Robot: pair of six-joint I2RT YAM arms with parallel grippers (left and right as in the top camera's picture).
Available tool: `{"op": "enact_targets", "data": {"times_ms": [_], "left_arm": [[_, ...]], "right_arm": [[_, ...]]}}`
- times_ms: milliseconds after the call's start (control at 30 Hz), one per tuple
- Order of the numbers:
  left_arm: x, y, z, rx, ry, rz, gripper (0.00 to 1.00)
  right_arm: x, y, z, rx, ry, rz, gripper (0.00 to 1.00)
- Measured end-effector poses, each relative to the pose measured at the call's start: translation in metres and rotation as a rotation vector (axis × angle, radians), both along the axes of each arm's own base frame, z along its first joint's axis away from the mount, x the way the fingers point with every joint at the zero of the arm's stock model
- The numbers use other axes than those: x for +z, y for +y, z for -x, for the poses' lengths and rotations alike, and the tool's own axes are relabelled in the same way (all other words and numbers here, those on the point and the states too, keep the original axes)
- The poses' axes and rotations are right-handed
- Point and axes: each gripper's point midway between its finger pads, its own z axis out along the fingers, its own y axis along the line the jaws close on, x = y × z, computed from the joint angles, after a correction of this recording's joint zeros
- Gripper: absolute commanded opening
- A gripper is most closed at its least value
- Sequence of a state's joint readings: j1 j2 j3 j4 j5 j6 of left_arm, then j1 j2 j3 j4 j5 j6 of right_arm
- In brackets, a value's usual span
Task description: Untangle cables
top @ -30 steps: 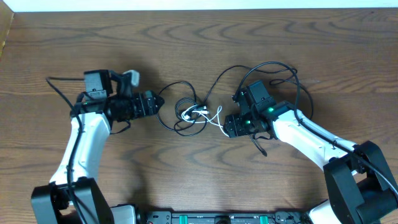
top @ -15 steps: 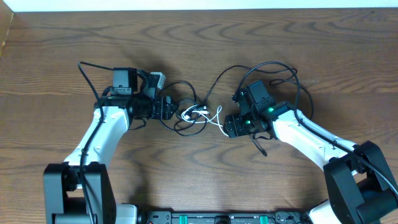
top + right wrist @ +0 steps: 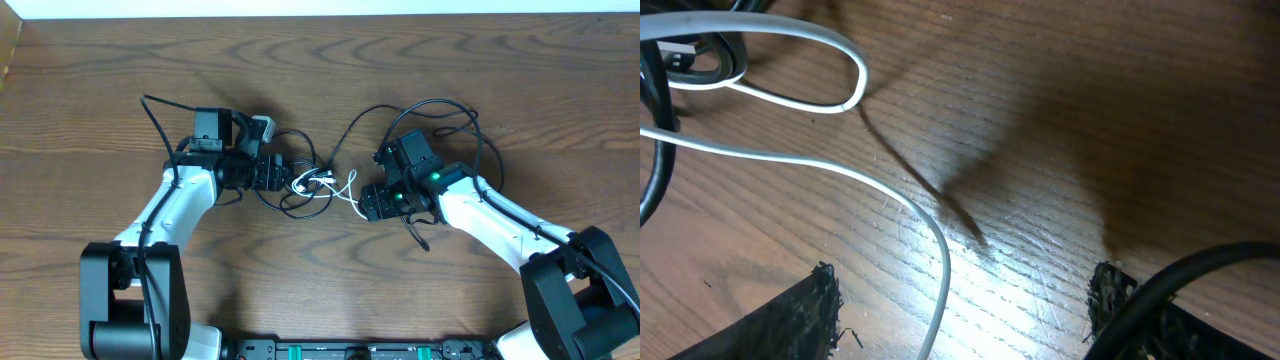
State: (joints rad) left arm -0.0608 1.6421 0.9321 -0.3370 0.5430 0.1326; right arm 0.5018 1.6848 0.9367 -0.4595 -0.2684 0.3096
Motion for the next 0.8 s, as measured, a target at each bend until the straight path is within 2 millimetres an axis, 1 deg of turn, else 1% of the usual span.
{"op": "enact_targets", "data": {"times_ms": [133, 333, 367, 400, 467, 667, 800], "left_arm": [[-0.002, 0.000, -0.006, 0.000, -0.019, 0.001, 0.64], [-0.021, -0.001, -0.009, 0.000, 0.010, 0.000, 0.63], [-0.023, -0.001, -0.009, 0.000, 0.012, -0.001, 0.62], [-0.025, -0.001, -0.009, 0.001, 0.016, -0.001, 0.57], [-0.026, -0.001, -0.009, -0.001, 0.018, -0.001, 0.54], [-0.026, -0.001, -0.010, 0.001, 0.017, -0.001, 0.54], [-0.026, -0.001, -0.010, 0.000, 0.017, 0.000, 0.52]], "right_arm": [[0.000, 0.000, 0.000, 0.000, 0.000, 0.000, 0.77], [0.000, 0.000, 0.000, 0.000, 0.000, 0.000, 0.78], [0.000, 0.000, 0.000, 0.000, 0.000, 0.000, 0.78], [0.000, 0.000, 0.000, 0.000, 0.000, 0.000, 0.78], [0.000, 0.000, 0.000, 0.000, 0.000, 0.000, 0.78], [0.000, 0.000, 0.000, 0.000, 0.000, 0.000, 0.78], [0.000, 0.000, 0.000, 0.000, 0.000, 0.000, 0.78]]}}
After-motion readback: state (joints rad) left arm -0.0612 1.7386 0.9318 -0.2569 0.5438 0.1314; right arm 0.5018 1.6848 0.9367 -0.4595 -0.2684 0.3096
